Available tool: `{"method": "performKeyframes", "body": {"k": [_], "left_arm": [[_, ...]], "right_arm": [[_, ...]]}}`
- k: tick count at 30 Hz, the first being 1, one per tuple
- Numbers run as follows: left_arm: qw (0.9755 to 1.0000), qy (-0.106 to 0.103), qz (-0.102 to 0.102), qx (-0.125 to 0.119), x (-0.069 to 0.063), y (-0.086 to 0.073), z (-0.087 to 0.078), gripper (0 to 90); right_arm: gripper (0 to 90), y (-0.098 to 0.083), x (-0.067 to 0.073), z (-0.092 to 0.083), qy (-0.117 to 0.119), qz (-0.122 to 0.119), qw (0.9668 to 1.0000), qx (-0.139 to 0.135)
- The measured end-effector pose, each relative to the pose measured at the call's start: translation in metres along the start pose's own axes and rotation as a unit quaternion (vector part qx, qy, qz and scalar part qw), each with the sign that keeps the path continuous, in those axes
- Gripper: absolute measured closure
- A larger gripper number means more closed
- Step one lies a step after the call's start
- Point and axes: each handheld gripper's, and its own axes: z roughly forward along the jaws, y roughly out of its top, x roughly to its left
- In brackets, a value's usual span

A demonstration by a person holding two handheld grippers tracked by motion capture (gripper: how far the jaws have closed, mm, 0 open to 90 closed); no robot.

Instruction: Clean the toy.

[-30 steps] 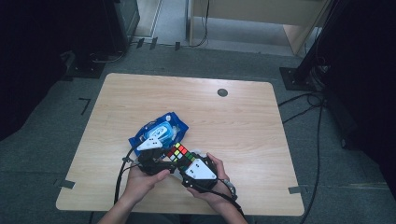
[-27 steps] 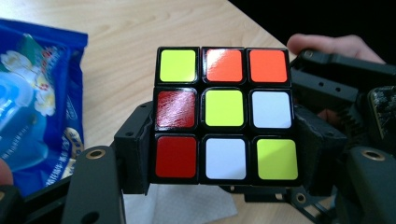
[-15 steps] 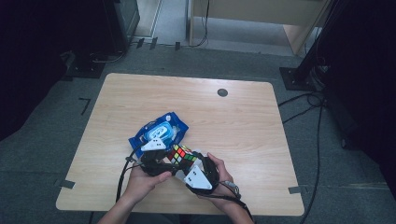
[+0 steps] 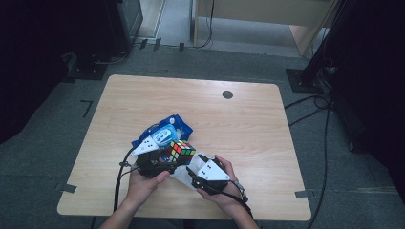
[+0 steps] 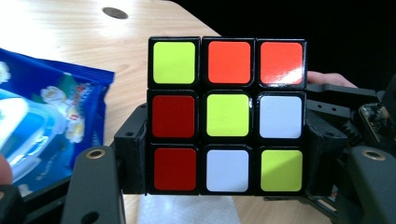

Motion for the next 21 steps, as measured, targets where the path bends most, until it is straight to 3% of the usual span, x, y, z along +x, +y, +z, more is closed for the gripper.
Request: {"method": "performKeyframes", "body": {"k": [6, 8, 13, 15, 21], "left_arm": [[0.9999, -0.004, 0.010, 0.010, -0.003, -0.003, 0.004, 33.9], [0.9999, -0.007, 0.012, 0.010, -0.003, -0.003, 0.004, 33.9], [0.9988, -0.007, 0.028, 0.040, -0.004, -0.006, 0.010, 34.0], [0.9985, -0.003, 0.032, 0.043, -0.005, -0.008, 0.011, 33.9], [0.9979, -0.020, 0.025, 0.056, -0.001, -0.008, 0.012, 33.8]], "right_arm": [[45.2, -0.001, -0.002, 0.000, -0.005, -0.005, 1.0000, 0.003], [48.0, 0.000, -0.001, -0.001, -0.005, -0.018, 0.9998, 0.000], [52.0, 0.001, 0.004, -0.004, 0.010, -0.045, 0.9988, -0.012], [52.1, 0.002, 0.006, -0.004, 0.002, -0.072, 0.9974, -0.006], [57.3, 0.002, 0.005, -0.007, 0.000, -0.097, 0.9952, -0.009]]}}
